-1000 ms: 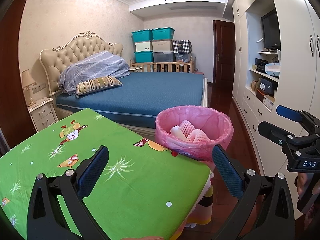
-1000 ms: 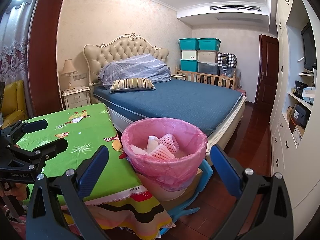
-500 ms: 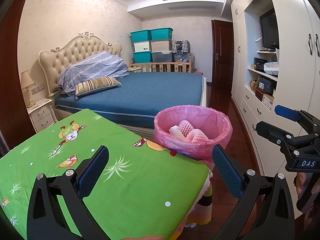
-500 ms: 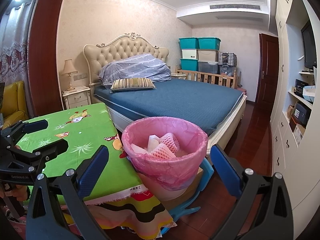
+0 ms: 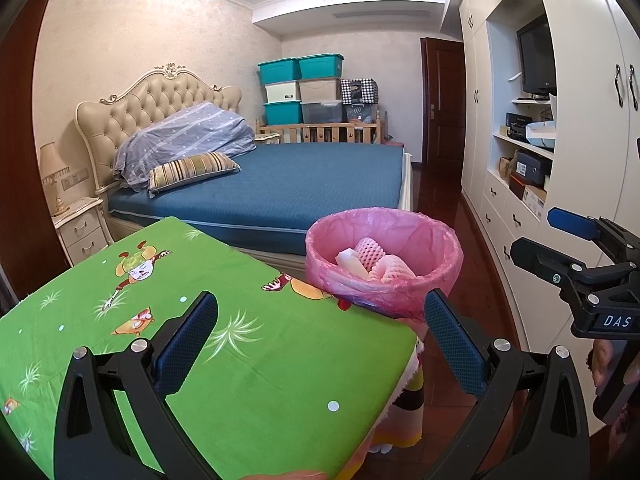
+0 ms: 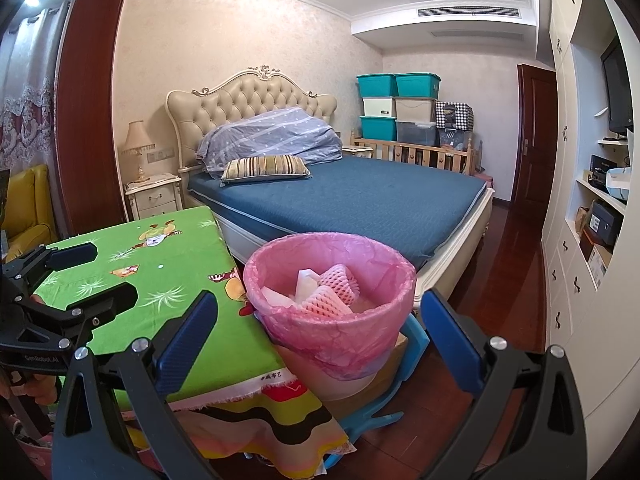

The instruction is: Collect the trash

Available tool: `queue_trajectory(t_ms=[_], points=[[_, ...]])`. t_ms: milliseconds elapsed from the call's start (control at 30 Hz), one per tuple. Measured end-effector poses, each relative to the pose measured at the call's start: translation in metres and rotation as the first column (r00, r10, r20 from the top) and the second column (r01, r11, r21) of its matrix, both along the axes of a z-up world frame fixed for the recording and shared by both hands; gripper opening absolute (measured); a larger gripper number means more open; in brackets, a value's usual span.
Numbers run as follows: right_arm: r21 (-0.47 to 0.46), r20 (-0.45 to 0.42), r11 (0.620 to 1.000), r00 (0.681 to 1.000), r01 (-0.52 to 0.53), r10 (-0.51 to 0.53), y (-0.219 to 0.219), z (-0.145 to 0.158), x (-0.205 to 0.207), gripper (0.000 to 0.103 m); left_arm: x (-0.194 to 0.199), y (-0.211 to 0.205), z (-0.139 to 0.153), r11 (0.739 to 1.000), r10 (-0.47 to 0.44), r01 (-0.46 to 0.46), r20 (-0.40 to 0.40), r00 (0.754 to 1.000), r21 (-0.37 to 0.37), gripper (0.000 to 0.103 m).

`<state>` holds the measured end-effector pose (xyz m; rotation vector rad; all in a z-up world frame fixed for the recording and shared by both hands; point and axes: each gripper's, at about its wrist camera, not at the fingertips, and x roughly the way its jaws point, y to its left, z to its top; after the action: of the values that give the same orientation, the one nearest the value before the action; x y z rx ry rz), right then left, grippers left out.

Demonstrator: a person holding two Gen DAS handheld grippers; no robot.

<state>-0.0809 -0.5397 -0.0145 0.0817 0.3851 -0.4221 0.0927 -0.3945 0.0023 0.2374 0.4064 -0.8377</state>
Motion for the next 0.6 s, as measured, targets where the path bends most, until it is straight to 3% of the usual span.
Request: queue_trajectory(t_ms=[600], points=[[0.004,0.001,1.0,1.0,0.002,-0.002,0.0005,-0.0016,0.0014,0.099,-0.0005,-0.0007,0.0007,1.0,0.0,0.0,0.0,1.0,0.001,0.097]])
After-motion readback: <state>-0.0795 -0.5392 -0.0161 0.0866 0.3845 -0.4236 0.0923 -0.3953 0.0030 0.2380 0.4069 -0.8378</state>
